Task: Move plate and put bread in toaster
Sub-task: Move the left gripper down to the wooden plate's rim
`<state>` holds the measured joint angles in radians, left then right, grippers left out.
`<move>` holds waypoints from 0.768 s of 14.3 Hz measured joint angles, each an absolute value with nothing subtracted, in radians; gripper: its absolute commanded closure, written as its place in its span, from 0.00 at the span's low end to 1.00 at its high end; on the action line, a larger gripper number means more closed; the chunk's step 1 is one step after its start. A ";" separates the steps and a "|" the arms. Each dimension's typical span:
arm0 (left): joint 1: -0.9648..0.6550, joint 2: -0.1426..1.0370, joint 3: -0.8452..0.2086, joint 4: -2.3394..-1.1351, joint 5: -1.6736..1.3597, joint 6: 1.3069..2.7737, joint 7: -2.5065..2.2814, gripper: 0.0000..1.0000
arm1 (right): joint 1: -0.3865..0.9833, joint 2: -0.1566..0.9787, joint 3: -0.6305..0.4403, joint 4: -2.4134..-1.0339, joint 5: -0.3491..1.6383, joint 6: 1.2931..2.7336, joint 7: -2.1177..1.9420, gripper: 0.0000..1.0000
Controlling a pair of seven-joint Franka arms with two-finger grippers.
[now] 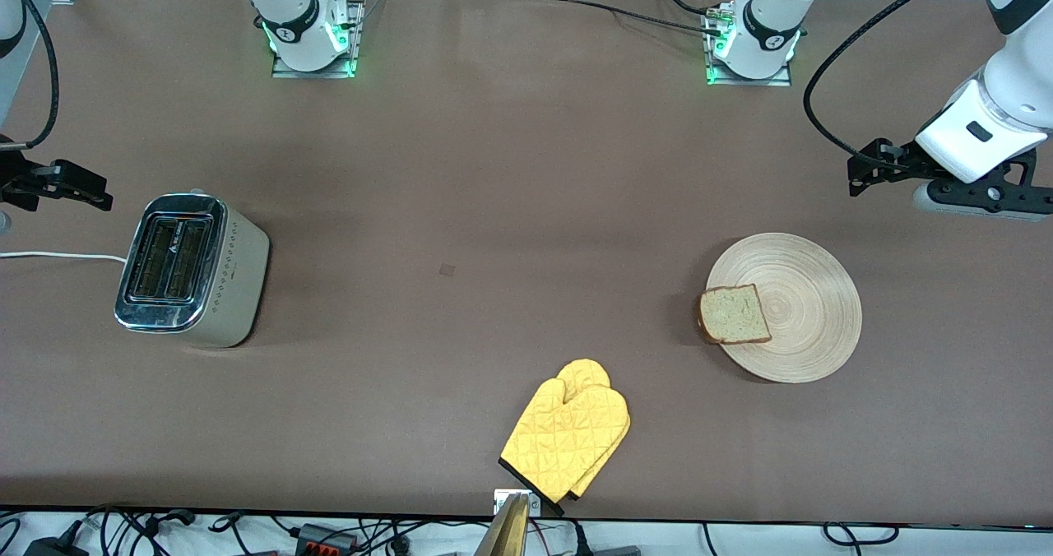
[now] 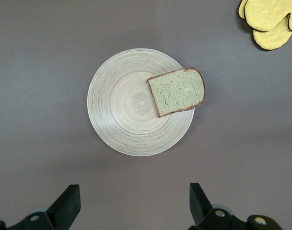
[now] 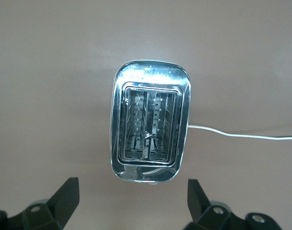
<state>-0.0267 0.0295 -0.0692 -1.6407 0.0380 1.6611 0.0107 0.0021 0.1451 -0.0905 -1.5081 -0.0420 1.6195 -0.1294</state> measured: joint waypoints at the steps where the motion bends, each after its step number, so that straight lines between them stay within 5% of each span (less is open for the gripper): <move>1: -0.027 0.030 -0.069 -1.641 0.038 1.661 0.011 0.00 | 0.002 0.145 -0.091 -1.508 -0.042 1.620 -0.131 0.00; 11: -0.009 0.040 -0.068 -1.636 0.038 1.659 0.011 0.00 | 0.003 0.145 -0.091 -1.508 -0.042 1.620 -0.136 0.00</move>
